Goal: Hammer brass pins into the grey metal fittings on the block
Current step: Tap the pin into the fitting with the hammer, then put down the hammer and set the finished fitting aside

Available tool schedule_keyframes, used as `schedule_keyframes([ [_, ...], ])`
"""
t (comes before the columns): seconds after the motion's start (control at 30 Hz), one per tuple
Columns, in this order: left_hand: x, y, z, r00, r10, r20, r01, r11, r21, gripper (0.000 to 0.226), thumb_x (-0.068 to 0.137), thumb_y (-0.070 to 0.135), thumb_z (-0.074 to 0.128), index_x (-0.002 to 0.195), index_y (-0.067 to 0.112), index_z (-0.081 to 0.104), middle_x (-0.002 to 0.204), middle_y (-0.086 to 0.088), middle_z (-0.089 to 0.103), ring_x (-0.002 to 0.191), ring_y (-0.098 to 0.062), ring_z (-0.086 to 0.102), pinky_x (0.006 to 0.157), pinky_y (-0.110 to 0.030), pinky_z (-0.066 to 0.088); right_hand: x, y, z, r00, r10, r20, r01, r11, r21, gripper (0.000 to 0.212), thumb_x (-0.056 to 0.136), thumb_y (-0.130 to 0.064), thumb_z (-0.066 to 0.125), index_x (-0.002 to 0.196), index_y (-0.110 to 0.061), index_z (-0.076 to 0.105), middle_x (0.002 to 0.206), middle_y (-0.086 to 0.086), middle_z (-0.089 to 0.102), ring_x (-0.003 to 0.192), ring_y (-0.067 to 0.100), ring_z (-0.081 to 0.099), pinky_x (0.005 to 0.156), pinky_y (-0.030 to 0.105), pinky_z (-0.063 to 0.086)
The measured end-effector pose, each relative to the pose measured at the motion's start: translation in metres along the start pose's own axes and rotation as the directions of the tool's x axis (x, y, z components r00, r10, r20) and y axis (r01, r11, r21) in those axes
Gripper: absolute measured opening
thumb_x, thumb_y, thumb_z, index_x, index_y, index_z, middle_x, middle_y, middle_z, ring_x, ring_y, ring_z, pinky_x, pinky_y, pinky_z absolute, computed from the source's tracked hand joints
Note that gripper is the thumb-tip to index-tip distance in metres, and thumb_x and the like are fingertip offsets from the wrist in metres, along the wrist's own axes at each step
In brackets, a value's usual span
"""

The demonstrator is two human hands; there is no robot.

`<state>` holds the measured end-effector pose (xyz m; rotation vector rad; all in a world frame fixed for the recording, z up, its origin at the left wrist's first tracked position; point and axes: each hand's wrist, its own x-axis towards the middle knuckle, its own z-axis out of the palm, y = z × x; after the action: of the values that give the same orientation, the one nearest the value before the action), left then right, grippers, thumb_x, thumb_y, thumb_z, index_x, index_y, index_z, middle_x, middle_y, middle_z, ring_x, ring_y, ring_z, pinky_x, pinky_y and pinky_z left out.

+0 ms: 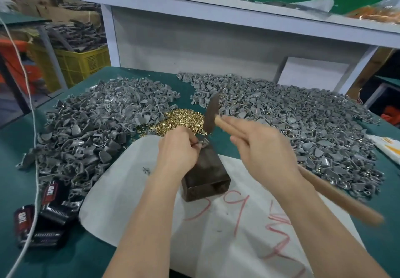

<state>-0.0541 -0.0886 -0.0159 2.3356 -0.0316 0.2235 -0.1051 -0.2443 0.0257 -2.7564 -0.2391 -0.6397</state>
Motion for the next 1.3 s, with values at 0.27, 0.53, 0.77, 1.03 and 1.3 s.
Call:
schedule_keyframes([
  [0.27, 0.001, 0.000, 0.000, 1.000, -0.027, 0.014, 0.027, 1.000, -0.007, 0.003, 0.086, 0.017, 0.066, 0.085, 0.016, 0.069, 0.093, -0.004, 0.068, 0.092, -0.026, 0.062, 0.082, -0.035, 0.052, -0.003, -0.001, 0.007, 1.000, -0.013, 0.024, 0.014, 0.999, -0.032, 0.044, 0.095, -0.027, 0.050, 0.134, -0.047, 0.044, 0.119, -0.011, 0.063, 0.103, 0.016, 0.061, 0.083, 0.032, 0.051],
  [0.53, 0.001, 0.000, 0.000, 1.000, -0.031, 0.003, 0.031, 0.999, -0.023, 0.002, 0.085, 0.019, 0.067, 0.084, 0.018, 0.068, 0.092, -0.003, 0.069, 0.092, -0.025, 0.062, 0.086, -0.037, 0.052, -0.009, 0.000, 0.011, 0.994, -0.006, 0.110, 0.002, 0.999, 0.039, 0.047, 0.092, -0.024, 0.054, 0.131, -0.050, 0.046, 0.117, -0.014, 0.065, 0.101, 0.016, 0.063, 0.084, 0.032, 0.052],
  [0.77, 0.001, 0.001, -0.001, 1.000, -0.022, 0.015, 0.021, 1.000, 0.020, 0.007, 0.087, 0.018, 0.066, 0.082, 0.020, 0.069, 0.088, 0.000, 0.068, 0.091, -0.022, 0.062, 0.085, -0.039, 0.052, 0.027, 0.032, 0.051, 0.887, 0.342, 0.311, -0.411, 0.890, 0.195, 0.034, 0.096, -0.022, 0.048, 0.129, -0.027, 0.054, 0.112, 0.004, 0.065, 0.089, 0.025, 0.059, 0.082, 0.035, 0.049],
  [1.03, 0.000, 0.003, 0.002, 1.000, 0.013, 0.016, -0.013, 1.000, 0.014, 0.008, 0.090, 0.019, 0.062, 0.092, 0.020, 0.070, 0.094, 0.001, 0.068, 0.096, -0.021, 0.060, 0.087, -0.039, 0.051, 0.027, 0.034, 0.066, 0.890, 0.369, 0.269, -0.368, 0.928, -0.059, 0.038, 0.098, -0.042, 0.041, 0.124, -0.020, 0.058, 0.117, 0.011, 0.049, 0.102, 0.033, 0.054, 0.090, 0.037, 0.045],
  [1.3, 0.003, 0.005, 0.005, 0.990, 0.026, -0.139, -0.060, 0.969, -0.240, 0.020, 0.091, 0.019, 0.060, 0.110, 0.017, 0.064, 0.112, 0.001, 0.063, 0.099, -0.016, 0.060, 0.092, -0.032, 0.047, 0.067, 0.009, 0.043, 0.953, 0.144, 0.266, -0.266, 0.819, 0.509, 0.010, 0.091, -0.021, 0.060, 0.095, -0.019, 0.069, 0.083, -0.007, 0.069, 0.076, 0.007, 0.062, 0.073, 0.021, 0.053],
])
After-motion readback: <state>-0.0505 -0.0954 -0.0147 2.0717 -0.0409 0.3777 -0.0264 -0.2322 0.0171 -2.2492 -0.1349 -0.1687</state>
